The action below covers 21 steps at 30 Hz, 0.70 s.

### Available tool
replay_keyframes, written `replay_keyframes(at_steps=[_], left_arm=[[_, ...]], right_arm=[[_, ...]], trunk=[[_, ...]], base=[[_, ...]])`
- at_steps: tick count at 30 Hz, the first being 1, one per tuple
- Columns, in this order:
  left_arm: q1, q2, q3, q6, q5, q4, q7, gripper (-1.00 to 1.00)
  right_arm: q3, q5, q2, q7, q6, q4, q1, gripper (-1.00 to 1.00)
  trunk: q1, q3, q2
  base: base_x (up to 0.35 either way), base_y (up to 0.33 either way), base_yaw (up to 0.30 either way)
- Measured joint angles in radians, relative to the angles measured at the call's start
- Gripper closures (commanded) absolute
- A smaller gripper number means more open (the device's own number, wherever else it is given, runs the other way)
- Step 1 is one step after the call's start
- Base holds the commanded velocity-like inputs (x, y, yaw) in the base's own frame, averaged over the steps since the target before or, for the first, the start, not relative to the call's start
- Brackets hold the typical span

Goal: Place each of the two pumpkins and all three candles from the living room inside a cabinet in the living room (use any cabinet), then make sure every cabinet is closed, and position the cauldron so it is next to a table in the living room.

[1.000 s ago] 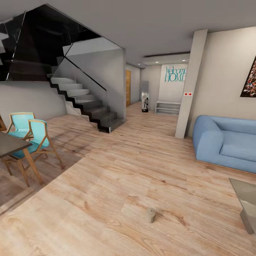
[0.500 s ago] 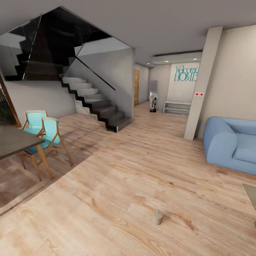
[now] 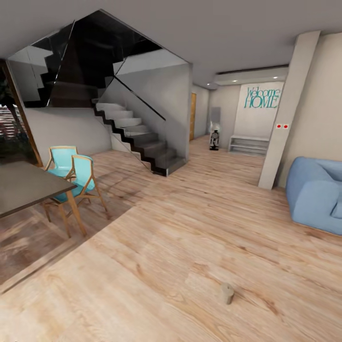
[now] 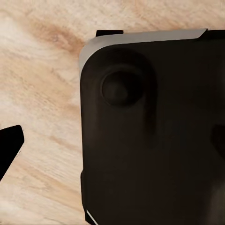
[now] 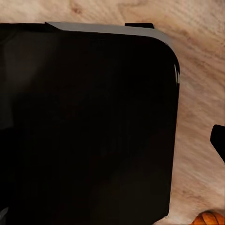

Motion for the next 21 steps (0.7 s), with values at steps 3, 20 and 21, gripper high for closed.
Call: replay_keyframes(at_steps=[3, 20, 21], left_arm=[[0.0, 0.0, -0.001, -0.002, -0.001, -0.001, 0.0, -1.0], [0.0, 0.004, 0.001, -0.071, -0.004, -0.006, 0.005, -1.0], [0.0, 0.005, 0.0, -0.071, -0.004, -0.006, 0.006, -1.0]], right_arm=[[0.0, 0.003, 0.007, -0.004, -0.006, 0.001, 0.0, -1.0], [0.003, 0.01, 0.026, -0.009, -0.08, 0.0, 0.0, -1.0], [0.003, 0.01, 0.026, -0.009, -0.082, 0.0, 0.0, -1.0]], trunk=[[0.0, 0.0, 0.0], [0.0, -0.009, 0.0], [0.0, -0.01, 0.0]], base=[[0.02, 0.076, 0.236], [0.001, 0.005, 0.272], [0.0, 0.0, 0.271]])
